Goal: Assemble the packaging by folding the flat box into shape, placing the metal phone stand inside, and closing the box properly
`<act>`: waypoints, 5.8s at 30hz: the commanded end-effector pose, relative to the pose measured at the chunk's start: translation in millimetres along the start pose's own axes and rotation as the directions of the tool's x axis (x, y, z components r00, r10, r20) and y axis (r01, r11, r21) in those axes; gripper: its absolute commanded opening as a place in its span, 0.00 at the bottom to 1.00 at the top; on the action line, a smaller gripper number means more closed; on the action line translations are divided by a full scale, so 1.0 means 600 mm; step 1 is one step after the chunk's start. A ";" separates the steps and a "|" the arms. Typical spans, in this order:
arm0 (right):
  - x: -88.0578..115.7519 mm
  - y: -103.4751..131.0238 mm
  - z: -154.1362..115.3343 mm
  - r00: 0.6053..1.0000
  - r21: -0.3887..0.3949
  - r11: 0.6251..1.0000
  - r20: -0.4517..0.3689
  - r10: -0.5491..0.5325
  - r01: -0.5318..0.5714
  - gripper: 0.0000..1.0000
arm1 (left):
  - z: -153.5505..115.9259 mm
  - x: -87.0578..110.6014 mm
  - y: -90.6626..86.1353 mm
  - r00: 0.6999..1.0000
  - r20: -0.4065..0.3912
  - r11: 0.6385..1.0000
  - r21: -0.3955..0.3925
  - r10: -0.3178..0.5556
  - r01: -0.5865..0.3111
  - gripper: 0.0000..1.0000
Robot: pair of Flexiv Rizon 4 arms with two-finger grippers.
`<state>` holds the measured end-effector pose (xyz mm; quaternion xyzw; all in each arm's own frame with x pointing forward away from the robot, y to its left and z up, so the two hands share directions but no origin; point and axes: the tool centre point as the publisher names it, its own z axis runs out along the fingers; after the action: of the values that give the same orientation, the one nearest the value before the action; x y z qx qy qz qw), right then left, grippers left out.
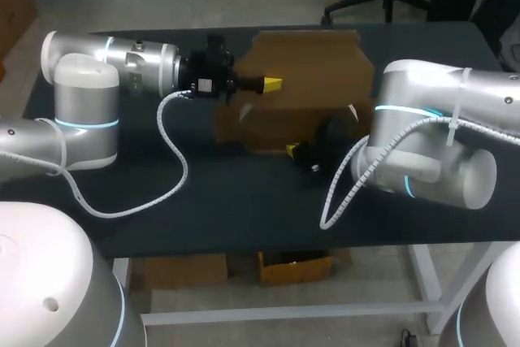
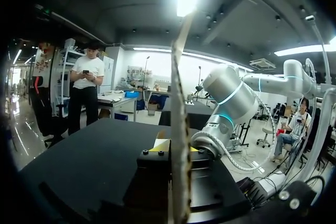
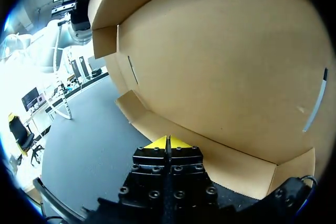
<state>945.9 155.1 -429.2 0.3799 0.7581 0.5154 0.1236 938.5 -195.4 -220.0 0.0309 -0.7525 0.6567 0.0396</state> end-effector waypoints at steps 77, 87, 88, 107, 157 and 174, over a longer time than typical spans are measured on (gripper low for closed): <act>0.061 -0.028 -0.314 0.988 -0.008 0.989 -0.059 -0.145 0.144 0.00 | 0.002 0.000 0.002 1.000 0.004 1.000 -0.012 0.007 -0.007 0.00; 0.013 -0.040 -0.356 0.984 0.012 0.986 -0.069 -0.167 0.168 0.07 | 0.002 0.000 0.002 1.000 0.004 1.000 -0.012 0.007 -0.007 0.00; 0.009 -0.041 -0.359 0.983 0.013 0.986 -0.068 -0.168 0.169 0.09 | 0.002 0.000 0.002 1.000 0.004 1.000 -0.012 0.007 -0.007 0.00; -0.061 -0.025 -0.384 0.965 0.066 0.968 -0.115 -0.234 0.243 0.43 | 0.002 0.000 0.002 1.000 0.004 1.000 -0.012 0.007 -0.007 0.00; -0.236 0.039 -0.247 0.914 0.051 0.937 -0.246 -0.323 0.345 0.44 | 0.002 0.000 0.002 1.000 0.004 1.000 -0.012 0.007 -0.007 0.00; -0.232 0.051 -0.217 0.903 0.031 0.934 -0.269 -0.335 0.356 0.23 | 0.002 0.000 0.002 1.000 0.004 1.000 -0.012 0.007 -0.007 0.00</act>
<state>977.8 -26.0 -373.2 0.1748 0.8433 0.4984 0.0999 938.4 -196.3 -219.8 0.0298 -0.7565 0.6524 0.0354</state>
